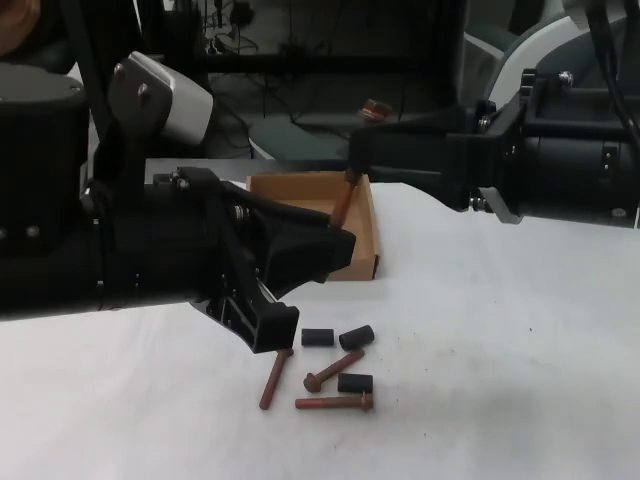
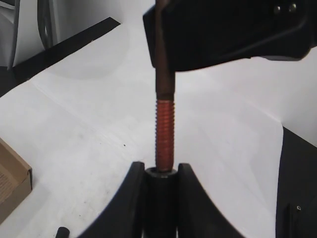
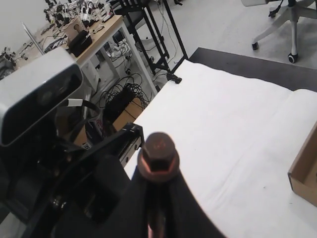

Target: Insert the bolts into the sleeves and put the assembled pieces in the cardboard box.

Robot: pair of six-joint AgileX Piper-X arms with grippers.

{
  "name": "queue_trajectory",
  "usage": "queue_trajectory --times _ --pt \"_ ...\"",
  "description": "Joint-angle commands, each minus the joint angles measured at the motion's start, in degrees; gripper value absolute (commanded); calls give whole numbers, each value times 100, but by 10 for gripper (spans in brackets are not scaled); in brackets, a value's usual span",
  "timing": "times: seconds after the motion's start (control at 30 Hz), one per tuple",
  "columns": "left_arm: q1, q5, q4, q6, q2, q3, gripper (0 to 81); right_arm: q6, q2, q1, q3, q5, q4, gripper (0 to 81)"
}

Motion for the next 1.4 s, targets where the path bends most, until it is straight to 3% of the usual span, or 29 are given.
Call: queue_trajectory --times 0.0,1.17,1.37 --pt "-12 -14 -107 -13 0 -67 17 -76 -13 24 -90 -39 -71 6" --pt "-12 -187 -886 -292 0 -81 17 -125 -13 24 -90 -96 154 6" --pt "-12 -187 -901 -292 0 -81 17 -223 -13 186 -90 -179 584 6"
